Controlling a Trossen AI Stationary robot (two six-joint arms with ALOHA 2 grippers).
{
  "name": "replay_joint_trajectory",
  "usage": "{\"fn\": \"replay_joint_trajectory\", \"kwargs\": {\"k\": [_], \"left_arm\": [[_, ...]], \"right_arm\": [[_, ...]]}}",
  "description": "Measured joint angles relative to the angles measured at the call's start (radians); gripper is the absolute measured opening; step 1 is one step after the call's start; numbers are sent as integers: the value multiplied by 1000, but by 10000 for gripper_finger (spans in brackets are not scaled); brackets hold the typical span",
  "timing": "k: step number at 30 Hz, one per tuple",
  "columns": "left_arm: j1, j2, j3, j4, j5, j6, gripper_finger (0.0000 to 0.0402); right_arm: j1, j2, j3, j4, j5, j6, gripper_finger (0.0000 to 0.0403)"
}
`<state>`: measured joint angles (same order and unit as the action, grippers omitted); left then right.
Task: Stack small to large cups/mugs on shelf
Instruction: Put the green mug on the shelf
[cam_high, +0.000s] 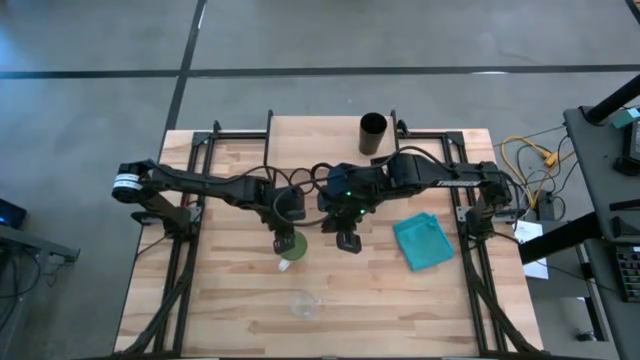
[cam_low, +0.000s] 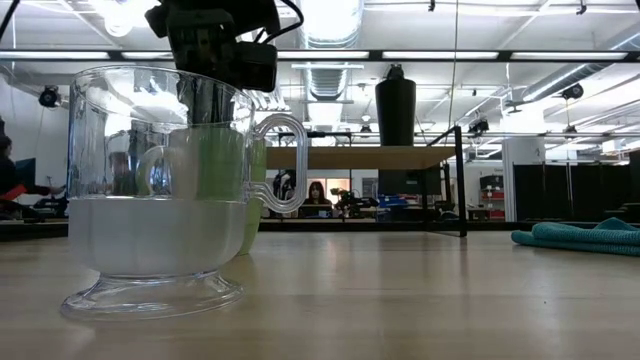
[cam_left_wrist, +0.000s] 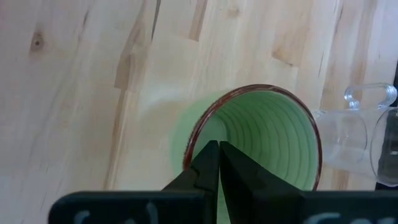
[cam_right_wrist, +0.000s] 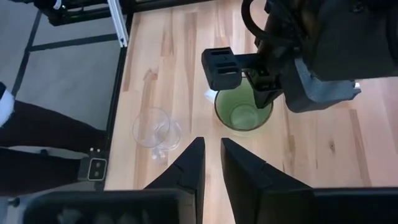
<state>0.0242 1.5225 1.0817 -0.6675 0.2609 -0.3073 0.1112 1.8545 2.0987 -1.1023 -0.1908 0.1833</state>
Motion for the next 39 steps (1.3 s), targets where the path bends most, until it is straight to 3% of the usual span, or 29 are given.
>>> {"fn": "replay_joint_trajectory", "kwargs": {"k": [20, 31, 39], "left_arm": [[-1, 40, 28, 12, -4, 6, 0], [0, 33, 133, 13, 139, 12, 2], [0, 33, 186, -7, 153, 133, 60]], "right_arm": [[0, 0, 0, 0, 0, 44, 48], [0, 0, 0, -2, 0, 45, 48], [0, 0, 0, -11, 0, 19, 48]]}}
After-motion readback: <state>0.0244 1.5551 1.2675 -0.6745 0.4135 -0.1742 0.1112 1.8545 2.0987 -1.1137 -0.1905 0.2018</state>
